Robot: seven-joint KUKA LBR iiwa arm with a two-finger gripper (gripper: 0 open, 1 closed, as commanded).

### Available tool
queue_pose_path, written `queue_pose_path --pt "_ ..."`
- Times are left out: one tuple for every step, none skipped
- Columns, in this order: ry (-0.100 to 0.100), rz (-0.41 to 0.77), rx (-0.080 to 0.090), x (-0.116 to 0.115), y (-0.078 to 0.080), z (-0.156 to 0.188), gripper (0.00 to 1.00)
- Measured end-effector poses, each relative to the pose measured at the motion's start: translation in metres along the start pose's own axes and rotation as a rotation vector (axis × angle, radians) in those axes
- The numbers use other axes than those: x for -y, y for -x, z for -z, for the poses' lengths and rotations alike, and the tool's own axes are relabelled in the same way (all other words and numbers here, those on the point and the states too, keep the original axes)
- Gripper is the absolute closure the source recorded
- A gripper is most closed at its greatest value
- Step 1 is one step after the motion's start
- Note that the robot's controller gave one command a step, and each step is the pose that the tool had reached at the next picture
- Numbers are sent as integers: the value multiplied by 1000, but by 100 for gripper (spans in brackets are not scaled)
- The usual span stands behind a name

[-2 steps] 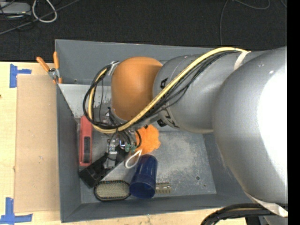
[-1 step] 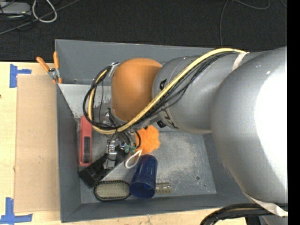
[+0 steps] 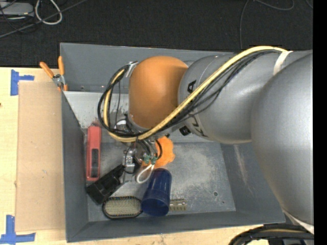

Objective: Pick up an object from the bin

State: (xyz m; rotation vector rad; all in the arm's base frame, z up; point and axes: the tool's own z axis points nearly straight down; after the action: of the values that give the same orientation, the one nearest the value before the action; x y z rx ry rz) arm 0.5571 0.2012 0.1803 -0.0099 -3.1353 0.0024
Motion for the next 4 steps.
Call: queue_pose_path --pt "4 -4 8 -19 4 -44 0" --pt "-1 10 -2 9 -36 -54 0" --pt "6 -67 14 -18 -39 -78 0" --pt "6 -68 9 -16 -43 -87 0"
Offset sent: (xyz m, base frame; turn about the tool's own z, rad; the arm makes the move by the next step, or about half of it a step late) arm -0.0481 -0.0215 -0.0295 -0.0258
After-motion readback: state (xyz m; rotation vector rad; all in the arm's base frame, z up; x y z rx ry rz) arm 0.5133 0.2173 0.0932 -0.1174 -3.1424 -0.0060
